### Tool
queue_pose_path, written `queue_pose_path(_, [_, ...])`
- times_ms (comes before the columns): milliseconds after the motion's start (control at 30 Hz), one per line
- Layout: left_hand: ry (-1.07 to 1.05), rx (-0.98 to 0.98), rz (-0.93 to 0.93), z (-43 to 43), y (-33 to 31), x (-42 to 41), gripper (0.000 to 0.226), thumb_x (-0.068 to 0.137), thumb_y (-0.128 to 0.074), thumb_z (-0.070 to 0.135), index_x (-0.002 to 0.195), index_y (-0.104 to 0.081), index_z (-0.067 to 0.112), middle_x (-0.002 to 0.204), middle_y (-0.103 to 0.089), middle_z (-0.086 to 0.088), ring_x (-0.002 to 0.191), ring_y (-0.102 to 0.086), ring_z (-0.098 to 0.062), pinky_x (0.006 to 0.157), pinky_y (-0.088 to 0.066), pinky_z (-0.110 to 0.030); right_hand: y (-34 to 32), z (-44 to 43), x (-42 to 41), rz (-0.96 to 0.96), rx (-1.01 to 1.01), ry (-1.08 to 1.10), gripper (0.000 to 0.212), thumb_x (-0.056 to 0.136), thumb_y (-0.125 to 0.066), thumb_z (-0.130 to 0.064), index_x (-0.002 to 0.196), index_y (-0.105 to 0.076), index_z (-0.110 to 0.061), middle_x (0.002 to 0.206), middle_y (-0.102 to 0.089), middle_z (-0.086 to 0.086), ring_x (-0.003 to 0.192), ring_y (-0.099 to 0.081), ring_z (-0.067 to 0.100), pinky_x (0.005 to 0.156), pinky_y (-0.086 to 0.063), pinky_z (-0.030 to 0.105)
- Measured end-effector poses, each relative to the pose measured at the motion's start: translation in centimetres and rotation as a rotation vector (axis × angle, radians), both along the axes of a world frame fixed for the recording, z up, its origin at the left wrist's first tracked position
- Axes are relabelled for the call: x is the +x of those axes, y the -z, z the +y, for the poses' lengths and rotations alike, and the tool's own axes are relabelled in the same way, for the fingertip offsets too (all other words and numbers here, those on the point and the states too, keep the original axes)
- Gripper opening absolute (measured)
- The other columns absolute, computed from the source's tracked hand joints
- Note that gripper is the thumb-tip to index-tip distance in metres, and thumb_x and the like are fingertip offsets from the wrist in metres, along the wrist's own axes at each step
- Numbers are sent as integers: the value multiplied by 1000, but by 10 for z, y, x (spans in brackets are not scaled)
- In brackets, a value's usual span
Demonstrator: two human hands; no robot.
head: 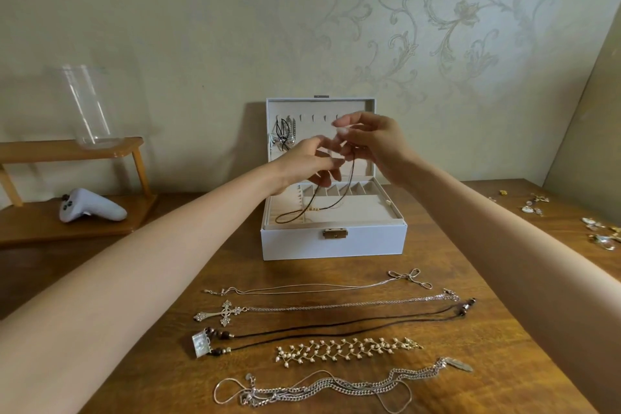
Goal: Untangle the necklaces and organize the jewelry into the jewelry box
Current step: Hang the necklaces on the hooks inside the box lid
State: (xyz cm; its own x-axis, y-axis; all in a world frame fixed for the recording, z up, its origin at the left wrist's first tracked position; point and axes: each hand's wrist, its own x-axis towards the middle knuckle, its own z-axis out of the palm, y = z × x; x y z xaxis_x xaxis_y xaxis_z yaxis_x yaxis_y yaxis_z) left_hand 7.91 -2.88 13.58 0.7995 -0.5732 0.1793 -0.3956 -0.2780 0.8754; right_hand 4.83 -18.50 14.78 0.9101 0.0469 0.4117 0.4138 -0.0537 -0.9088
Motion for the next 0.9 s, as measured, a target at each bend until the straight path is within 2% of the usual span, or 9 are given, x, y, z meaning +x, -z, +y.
queue_pose_path(100, [44, -40, 9, -2, -5, -2, 12, 96, -51, 13, 106, -56, 11, 77, -65, -4, 61, -59, -10, 69, -53, -26, -10, 2, 0, 13, 89, -47, 16, 88, -56, 5, 94, -65, -6, 82, -68, 9, 58, -61, 14, 59, -53, 25])
queue_pose_path(200, [35, -87, 33, -2, -9, -3, 18, 98, -48, 19, 99, -64, 9, 74, -67, -2, 60, -61, -8, 66, -54, -22, -18, 2, -1, 36, 168, -87, 20, 88, -53, 8, 97, -66, -4, 81, -67, 8, 64, -64, 15, 66, -55, 24])
queue_pose_path(300, [61, -125, 140, -3, -15, -6, 24, 99, -45, 21, 98, -64, 7, 77, -72, -4, 65, -68, -13, 63, -55, -23, -23, 3, -3, 44, 274, -140, 20, 87, -52, 10, 97, -66, -1, 79, -68, 9, 73, -67, 19, 74, -56, 26])
queue_pose_path(400, [63, -229, 281, -6, -21, -7, 25, 100, -42, 17, 100, -64, 4, 92, -72, -12, 78, -71, -19, 68, -57, -26, -28, 8, -7, 46, 337, -171, 18, 86, -54, 8, 98, -65, 0, 78, -66, 10, 72, -67, 19, 71, -56, 26])
queue_pose_path(467, [8, -340, 327, -9, -25, -8, 21, 98, -44, 11, 96, -63, 4, 92, -70, -13, 75, -71, -17, 68, -58, -25, -29, 11, -10, 57, 362, -179, 17, 87, -55, 7, 99, -65, -1, 78, -64, 9, 71, -66, 18, 70, -57, 27])
queue_pose_path(533, [-77, -420, 315, -10, -29, -7, 17, 96, -48, 7, 89, -63, 7, 84, -68, -9, 68, -70, -14, 67, -57, -24, -28, 13, -12, 70, 399, -181, 17, 87, -54, 7, 98, -64, -1, 77, -63, 9, 70, -64, 18, 71, -58, 28])
queue_pose_path(600, [-125, -419, 265, -8, -34, -5, 16, 94, -51, 7, 86, -63, 13, 77, -68, -3, 65, -69, -10, 65, -56, -24, -27, 13, -12, 78, 451, -174, 16, 88, -54, 7, 97, -64, -1, 75, -61, 9, 68, -62, 17, 68, -58, 27])
queue_pose_path(733, [-90, -345, 187, 1, -49, -4, 10, 91, -54, 10, 89, -62, 17, 72, -66, 4, 67, -66, -7, 66, -49, -23, -24, 8, -12, 107, 532, -121, 15, 87, -52, 10, 94, -61, 1, 68, -61, 9, 61, -63, 16, 68, -59, 29])
queue_pose_path(900, [-40, -450, 174, 7, -66, -6, 12, 91, -52, 6, 91, -60, 15, 64, -66, 5, 65, -64, -7, 68, -49, -22, -18, 2, -11, 159, 578, -103, 17, 87, -49, 14, 89, -60, 1, 68, -59, 11, 58, -62, 15, 64, -58, 30])
